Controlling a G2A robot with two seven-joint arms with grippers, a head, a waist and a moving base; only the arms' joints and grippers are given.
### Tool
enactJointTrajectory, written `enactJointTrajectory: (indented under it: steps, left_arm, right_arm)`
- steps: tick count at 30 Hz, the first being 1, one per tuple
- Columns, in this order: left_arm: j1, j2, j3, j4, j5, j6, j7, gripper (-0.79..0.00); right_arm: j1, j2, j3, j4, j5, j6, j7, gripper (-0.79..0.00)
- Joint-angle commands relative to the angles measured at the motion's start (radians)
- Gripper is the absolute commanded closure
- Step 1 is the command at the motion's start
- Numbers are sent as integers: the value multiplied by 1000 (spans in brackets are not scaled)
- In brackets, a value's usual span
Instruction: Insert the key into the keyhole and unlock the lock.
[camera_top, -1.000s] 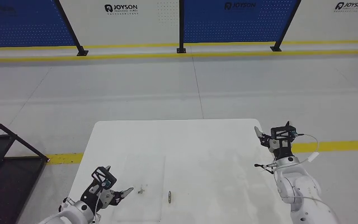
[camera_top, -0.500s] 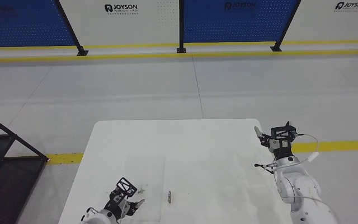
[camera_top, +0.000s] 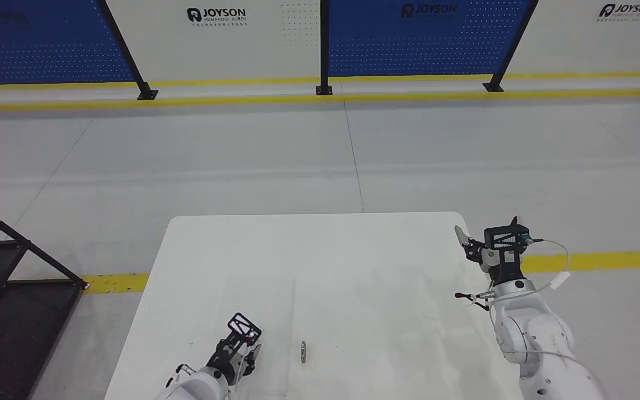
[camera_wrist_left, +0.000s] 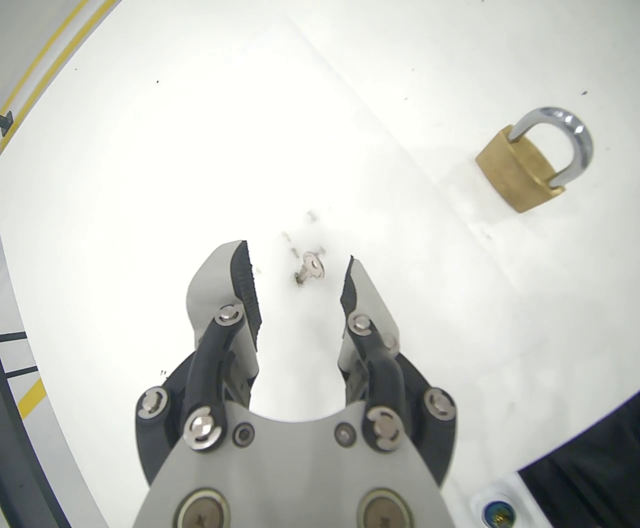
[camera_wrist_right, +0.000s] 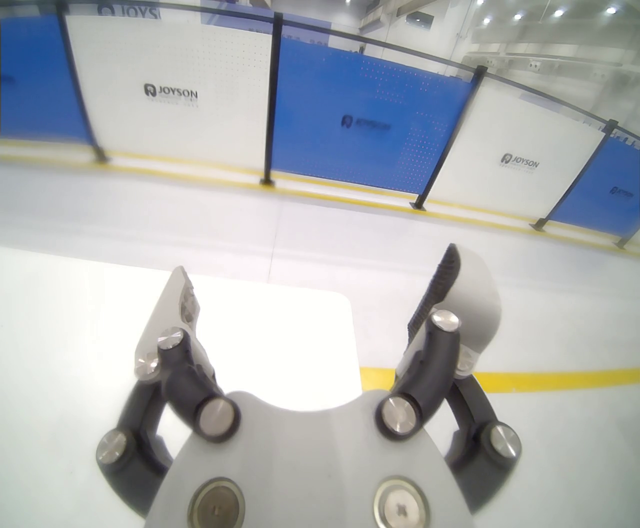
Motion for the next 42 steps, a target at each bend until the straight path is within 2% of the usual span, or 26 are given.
enactJointTrajectory:
  steps: [1,4,11,13,17,19,22,36,42]
  left_arm:
    - [-11,-1,9,9,2,7,-3,-382]
    - [-27,-3,22,25,-4,11,-9,-336]
    - [-62,-5,49,50,1,14,-39,-329]
    - [-66,-5,52,55,3,17,-40,-274]
    - [-71,-6,55,63,-8,20,-45,-215]
    - [-75,-5,52,63,-10,19,-47,-86]
    - [-74,-4,49,63,-13,22,-43,0]
    - [-37,1,6,13,-54,36,5,0]
    - [0,1,-39,-12,-159,54,55,0]
  right_arm:
    - [0,0,0,0,0,0,0,-785]
    - [0,0,0,0,0,0,0,-785]
    - [0,0,0,0,0,0,0,-785]
    - [0,0,0,0,0,0,0,-785]
    - [0,0,0,0,0,0,0,-785]
    - [0,0,0,0,0,0,0,-785]
    - [0,0,0,0,0,0,0,-785]
    - [0,0,0,0,0,0,0,-785]
    - [0,0,0,0,0,0,0,-785]
